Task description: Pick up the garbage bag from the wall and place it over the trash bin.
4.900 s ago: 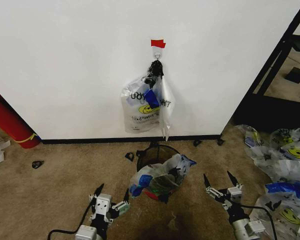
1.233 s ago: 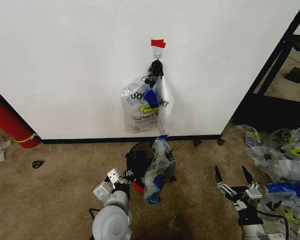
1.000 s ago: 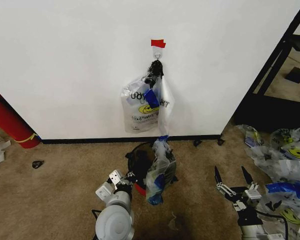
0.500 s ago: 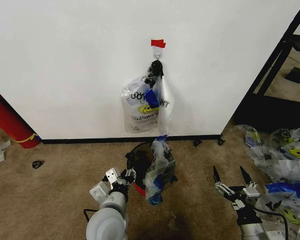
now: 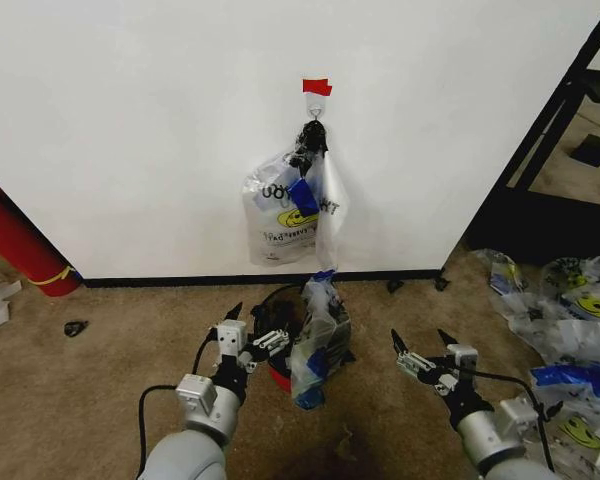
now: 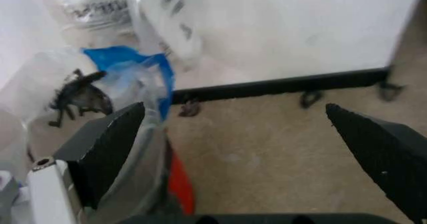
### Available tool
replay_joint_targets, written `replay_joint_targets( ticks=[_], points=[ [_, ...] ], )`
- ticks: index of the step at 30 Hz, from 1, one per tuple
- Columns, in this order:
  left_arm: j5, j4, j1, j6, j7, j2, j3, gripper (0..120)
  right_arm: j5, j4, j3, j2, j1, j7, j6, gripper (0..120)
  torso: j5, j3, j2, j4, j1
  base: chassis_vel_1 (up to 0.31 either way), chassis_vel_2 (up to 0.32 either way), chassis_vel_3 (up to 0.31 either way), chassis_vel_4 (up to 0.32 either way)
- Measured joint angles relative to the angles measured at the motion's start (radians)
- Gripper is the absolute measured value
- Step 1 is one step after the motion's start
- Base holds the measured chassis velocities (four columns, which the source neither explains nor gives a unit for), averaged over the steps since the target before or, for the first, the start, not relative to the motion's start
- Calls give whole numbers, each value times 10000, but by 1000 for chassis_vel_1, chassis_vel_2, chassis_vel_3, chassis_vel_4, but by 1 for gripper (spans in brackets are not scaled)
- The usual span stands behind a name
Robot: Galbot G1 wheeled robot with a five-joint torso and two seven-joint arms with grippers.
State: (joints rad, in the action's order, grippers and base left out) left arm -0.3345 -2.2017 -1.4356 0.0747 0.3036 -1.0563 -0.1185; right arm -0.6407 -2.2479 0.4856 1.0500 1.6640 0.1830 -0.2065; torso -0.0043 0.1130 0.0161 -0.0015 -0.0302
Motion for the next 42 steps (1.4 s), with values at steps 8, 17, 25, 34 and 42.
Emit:
replay_joint_targets(
  ticks=[8,17,25,34,42],
  points=[
    [342,53,-216,-150,5,-156,-168,100,-1634,678,-1869,-632,-3057,1128,-2457,100,2,0,-2,6,0,0,0,0,0],
    [299,7,-255,-109,130,-402,-280,100,-2084,1618,-3260,-150,-4791,2401,-3897,100,2,0,-2,3,0,0,0,0,0],
    [239,19,-194,-61,180,-511,-225,100,-2729,1784,-3698,337,-5346,3390,-4592,100,2,0,-2,4,0,0,0,0,0],
    [209,-4,-239,-13,256,-604,-205,100,-3222,1881,-3885,760,-5534,4229,-4956,91,2,-1,-2,5,1,0,0,0,0],
    [190,-4,-254,-3,311,-699,-174,100,-3329,1986,-3908,1002,-5397,4478,-4994,64,2,-1,-1,5,1,0,0,0,0]
  ],
)
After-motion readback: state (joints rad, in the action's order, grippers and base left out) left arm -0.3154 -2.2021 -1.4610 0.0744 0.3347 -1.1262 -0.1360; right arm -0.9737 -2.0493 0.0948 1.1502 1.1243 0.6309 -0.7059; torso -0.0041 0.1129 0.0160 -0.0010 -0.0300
